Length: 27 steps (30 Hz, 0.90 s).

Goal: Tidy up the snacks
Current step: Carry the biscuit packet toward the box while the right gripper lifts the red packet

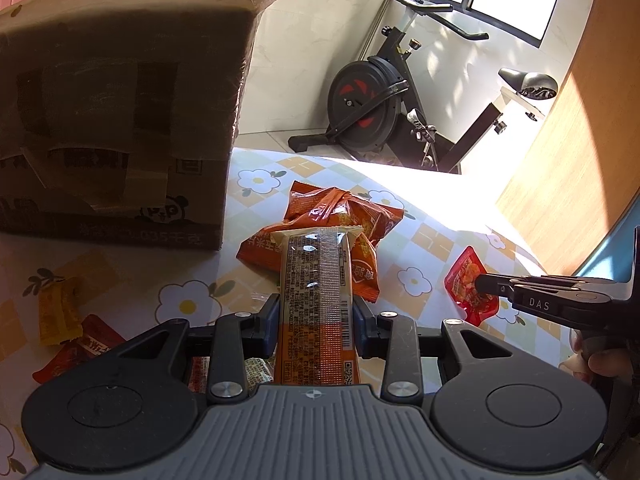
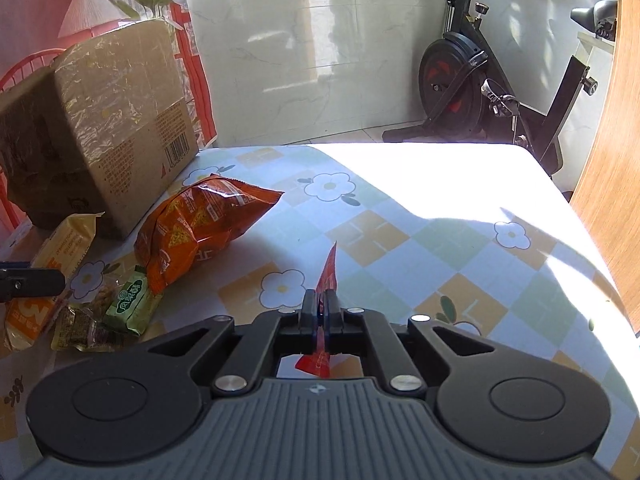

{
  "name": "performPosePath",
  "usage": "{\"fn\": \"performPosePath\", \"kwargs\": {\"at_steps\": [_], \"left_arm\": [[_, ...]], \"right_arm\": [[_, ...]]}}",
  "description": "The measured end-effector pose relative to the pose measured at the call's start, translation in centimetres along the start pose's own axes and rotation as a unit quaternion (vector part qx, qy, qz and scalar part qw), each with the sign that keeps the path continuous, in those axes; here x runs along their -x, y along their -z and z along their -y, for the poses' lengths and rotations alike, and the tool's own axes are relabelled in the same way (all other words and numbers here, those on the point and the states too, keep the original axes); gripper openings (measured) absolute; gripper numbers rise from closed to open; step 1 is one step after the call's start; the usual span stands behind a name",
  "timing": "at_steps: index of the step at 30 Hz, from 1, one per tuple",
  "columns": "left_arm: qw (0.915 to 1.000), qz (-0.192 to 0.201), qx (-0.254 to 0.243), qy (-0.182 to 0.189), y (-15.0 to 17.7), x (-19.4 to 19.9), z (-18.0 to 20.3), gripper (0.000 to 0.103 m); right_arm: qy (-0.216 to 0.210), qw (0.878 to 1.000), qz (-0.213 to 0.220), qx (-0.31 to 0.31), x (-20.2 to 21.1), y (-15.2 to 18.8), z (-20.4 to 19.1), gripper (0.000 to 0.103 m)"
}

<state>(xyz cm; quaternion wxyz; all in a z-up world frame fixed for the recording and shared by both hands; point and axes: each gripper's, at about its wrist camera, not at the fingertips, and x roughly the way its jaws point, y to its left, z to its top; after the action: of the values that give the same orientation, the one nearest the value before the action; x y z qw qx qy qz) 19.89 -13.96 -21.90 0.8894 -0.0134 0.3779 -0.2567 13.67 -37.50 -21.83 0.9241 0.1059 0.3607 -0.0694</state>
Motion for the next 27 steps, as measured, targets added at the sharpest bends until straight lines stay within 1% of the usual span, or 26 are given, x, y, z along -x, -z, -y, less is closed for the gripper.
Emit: {"fn": "performPosePath", "kwargs": {"at_steps": [3, 4, 5, 7, 11, 15, 21, 27], "left_arm": [[1.0, -0.001, 0.002, -0.001, 0.0, 0.0, -0.1, 0.038], [1.0, 0.0, 0.002, -0.001, 0.0, 0.0, -0.1, 0.038], [1.0, 0.0, 0.002, -0.001, 0.0, 0.0, -0.1, 0.038], [1.0, 0.0, 0.002, -0.001, -0.1, 0.1, 0.0, 0.038], [1.0, 0.0, 0.002, -0.001, -0.1, 0.1, 0.0, 0.038], [1.0, 0.0, 0.001, -0.001, -0.1, 0.1, 0.0, 0.038], [1.0, 0.001, -0.001, -0.002, -0.4, 0.3, 0.1, 0.038], [0.9998, 0.008, -0.007, -0.015, -1.0, 0.7, 0.2, 0.038]], "right_arm": [[0.001, 1.0, -0.004, 0.001, -0.2, 0.0, 0.0, 0.006], [0.004, 1.0, -0.005, 0.002, -0.4, 0.0, 0.1, 0.008], [0.008, 1.0, -0.007, 0.001, -0.6, 0.0, 0.1, 0.013], [0.013, 1.0, -0.012, -0.002, -0.8, 0.0, 0.3, 0.017], [0.019, 1.0, -0.02, -0.005, -1.3, 0.2, 0.7, 0.021], [0.012, 0.999, -0.034, -0.001, -1.9, 0.5, 0.6, 0.021], [0.003, 1.0, -0.018, 0.01, -1.5, 0.5, 0.3, 0.019], [-0.002, 1.0, 0.01, 0.025, 0.1, -1.1, -0.5, 0.019]]}}
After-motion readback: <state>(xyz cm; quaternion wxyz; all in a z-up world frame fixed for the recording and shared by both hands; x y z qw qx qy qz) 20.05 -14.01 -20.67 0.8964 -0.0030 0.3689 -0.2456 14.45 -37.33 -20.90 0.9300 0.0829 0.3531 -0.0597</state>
